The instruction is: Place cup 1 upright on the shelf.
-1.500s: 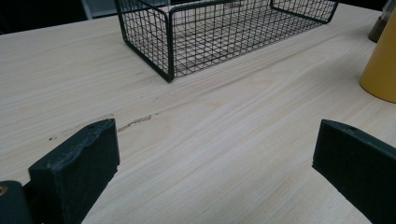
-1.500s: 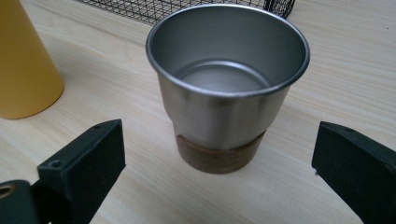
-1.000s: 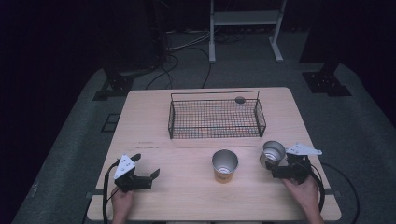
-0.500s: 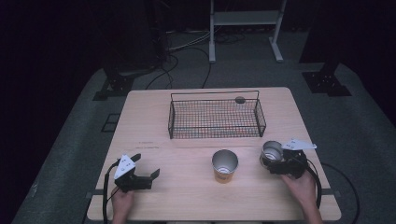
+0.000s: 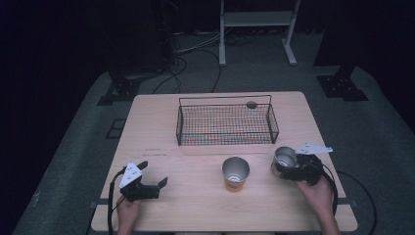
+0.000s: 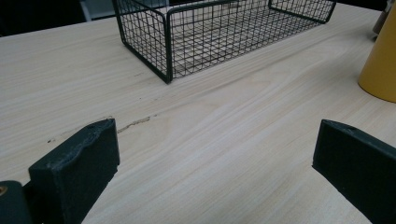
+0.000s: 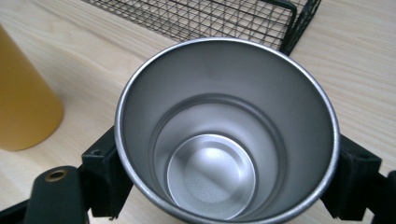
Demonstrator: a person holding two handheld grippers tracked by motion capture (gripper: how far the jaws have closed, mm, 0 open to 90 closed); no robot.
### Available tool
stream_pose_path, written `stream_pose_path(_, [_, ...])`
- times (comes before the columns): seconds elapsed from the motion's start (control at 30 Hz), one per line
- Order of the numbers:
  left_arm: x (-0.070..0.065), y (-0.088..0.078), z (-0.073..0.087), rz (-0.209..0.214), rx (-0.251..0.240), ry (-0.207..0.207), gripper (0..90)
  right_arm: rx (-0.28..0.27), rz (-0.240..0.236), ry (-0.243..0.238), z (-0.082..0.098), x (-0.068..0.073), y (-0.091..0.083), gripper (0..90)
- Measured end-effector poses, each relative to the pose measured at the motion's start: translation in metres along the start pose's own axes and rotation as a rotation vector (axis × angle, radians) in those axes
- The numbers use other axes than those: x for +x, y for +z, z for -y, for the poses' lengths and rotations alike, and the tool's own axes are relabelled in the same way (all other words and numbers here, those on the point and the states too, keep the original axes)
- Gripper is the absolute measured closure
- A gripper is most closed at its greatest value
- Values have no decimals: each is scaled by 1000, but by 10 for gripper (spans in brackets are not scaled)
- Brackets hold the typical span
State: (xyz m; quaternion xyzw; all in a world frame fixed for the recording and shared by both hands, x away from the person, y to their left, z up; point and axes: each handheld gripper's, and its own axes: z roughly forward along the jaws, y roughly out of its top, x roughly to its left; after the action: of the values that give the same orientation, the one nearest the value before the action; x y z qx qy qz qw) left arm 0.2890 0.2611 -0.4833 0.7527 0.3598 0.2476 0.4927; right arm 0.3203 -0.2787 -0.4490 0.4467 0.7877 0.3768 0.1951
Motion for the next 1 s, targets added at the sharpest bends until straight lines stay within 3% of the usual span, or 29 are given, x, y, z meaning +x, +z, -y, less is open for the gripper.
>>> stream_pose_path(0.37, [0, 0, 0, 0, 2, 5, 0, 7, -71, -33, -23, 7, -9, 176])
stream_pose_path(0.67, [0, 0, 0, 0, 3, 5, 0, 2, -90, -70, -44, 12, -15, 176])
stream_pose_path(1.0, [0, 0, 0, 2, -1, 3, 0, -6, -112, -60, -56, 7, -20, 176])
